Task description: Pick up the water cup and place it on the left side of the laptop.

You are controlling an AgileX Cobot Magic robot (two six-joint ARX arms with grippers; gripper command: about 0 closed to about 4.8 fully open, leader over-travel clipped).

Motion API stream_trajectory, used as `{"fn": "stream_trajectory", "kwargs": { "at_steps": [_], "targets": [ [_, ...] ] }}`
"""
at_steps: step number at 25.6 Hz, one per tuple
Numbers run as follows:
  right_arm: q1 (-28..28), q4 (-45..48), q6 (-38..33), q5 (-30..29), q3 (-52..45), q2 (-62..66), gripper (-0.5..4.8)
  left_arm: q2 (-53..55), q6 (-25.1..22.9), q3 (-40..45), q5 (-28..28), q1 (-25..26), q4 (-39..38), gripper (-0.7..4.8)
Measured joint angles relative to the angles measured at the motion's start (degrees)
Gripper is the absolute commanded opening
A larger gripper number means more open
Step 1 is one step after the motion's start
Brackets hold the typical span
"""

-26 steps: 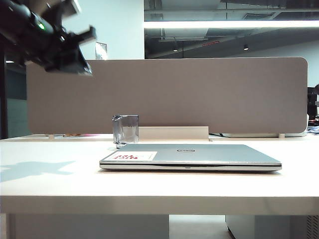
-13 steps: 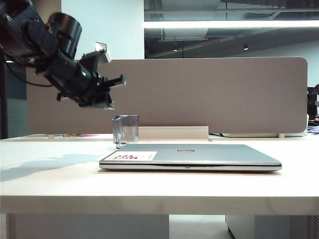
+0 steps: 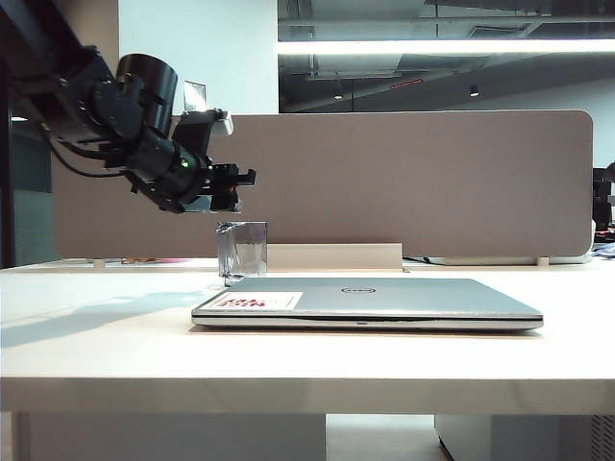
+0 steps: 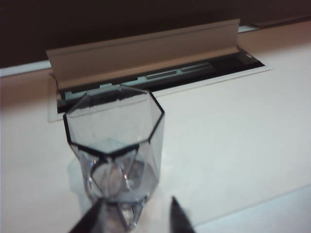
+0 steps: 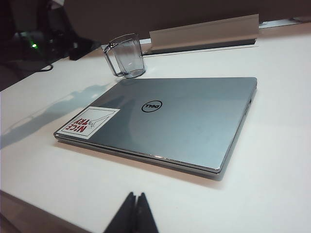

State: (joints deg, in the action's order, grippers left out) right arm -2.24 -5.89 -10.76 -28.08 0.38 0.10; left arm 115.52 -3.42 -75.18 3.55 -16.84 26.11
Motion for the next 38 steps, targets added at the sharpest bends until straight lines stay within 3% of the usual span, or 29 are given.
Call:
{"fn": "stream_trajectory", "kwargs": {
  "at_steps": [3,11,24,28,38],
  "targets": [
    [0.00,0.00,0.00,0.00,0.00,0.00,-0.01,2.05,-0.92,-2.95,-0.74,0.04,-1.33,2.14],
    [0.00,0.00,0.02,0.00,0.00,0.00,-0.01,3.98,-1.97,-4.22,-2.03,0.02,-7.74,2.15],
    [0.00,0.00,0.02,0.00,0.00,0.00,-0.01,7.61,-1.97,-4.31,-4.09,-0.02,-2.36,2.15],
    [0.00,0.00,0.02,0.00,0.00,0.00,-0.01,7.61,-1.97,-4.35,-7.19,0.00,-0.52,2.14],
    [0.00,0.00,0.02,0.00,0.00,0.00,-0.01,8.92,-1.97,-4.50,-8.72,2.51,2.05,2.13]
  ]
}}
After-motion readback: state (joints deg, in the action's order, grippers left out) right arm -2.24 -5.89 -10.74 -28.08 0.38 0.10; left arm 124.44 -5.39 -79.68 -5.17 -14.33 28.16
